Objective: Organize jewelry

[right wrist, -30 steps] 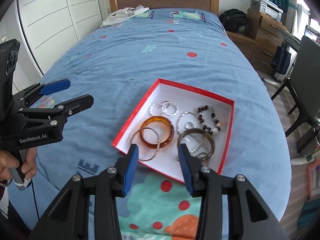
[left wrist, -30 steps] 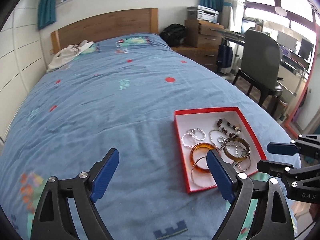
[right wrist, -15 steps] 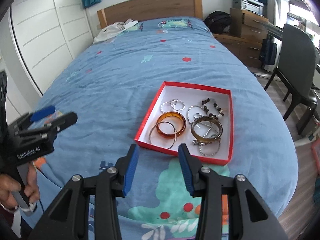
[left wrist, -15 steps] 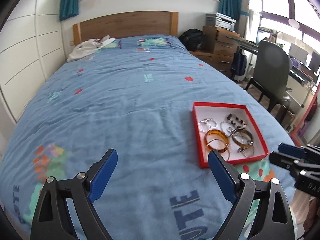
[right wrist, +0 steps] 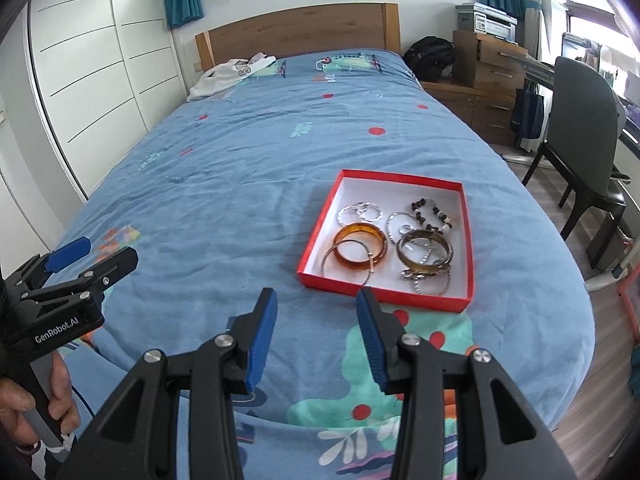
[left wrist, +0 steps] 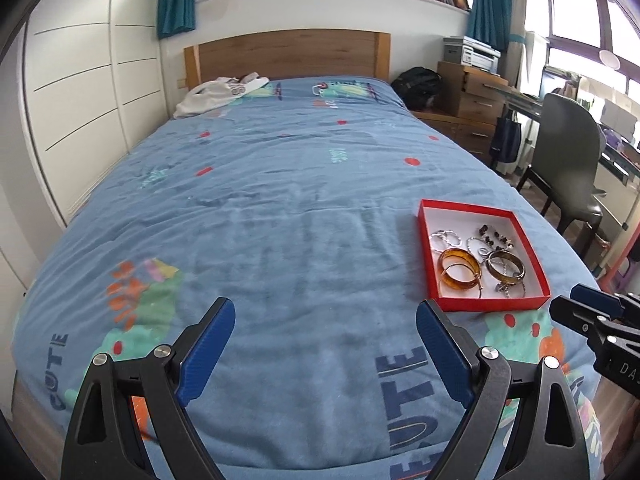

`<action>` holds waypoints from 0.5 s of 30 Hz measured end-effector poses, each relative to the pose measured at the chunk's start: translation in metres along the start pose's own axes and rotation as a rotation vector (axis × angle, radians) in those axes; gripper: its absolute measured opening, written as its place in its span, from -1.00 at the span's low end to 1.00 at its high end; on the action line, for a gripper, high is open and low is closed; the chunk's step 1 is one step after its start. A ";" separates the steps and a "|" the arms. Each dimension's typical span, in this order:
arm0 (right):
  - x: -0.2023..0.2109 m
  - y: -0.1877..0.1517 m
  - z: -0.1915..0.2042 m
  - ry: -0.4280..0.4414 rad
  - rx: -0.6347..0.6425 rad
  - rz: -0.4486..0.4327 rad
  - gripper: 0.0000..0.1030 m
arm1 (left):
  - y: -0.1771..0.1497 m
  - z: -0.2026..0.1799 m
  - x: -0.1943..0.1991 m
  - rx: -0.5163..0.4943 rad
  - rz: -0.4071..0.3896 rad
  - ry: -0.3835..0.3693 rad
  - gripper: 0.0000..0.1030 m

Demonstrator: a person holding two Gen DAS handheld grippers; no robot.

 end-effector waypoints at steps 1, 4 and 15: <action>0.000 -0.001 0.002 0.000 0.001 0.000 -0.22 | -0.001 0.002 0.002 0.007 -0.002 0.003 0.80; -0.001 -0.006 0.009 0.002 -0.001 -0.001 -0.22 | -0.006 0.010 0.008 0.026 -0.009 0.010 0.86; -0.003 -0.025 0.014 -0.024 -0.035 -0.005 -0.22 | -0.018 0.024 0.021 0.059 -0.016 0.021 0.91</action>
Point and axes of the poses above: each gripper's, at about its wrist camera, not at the fingertips, and x roughly against the way its jaws point, z to its left, y to its top, the point moved 8 cm from there along -x, roughly the way its jaws point, and after that the axes turned 15 degrees about z, right-handed, at the moved point
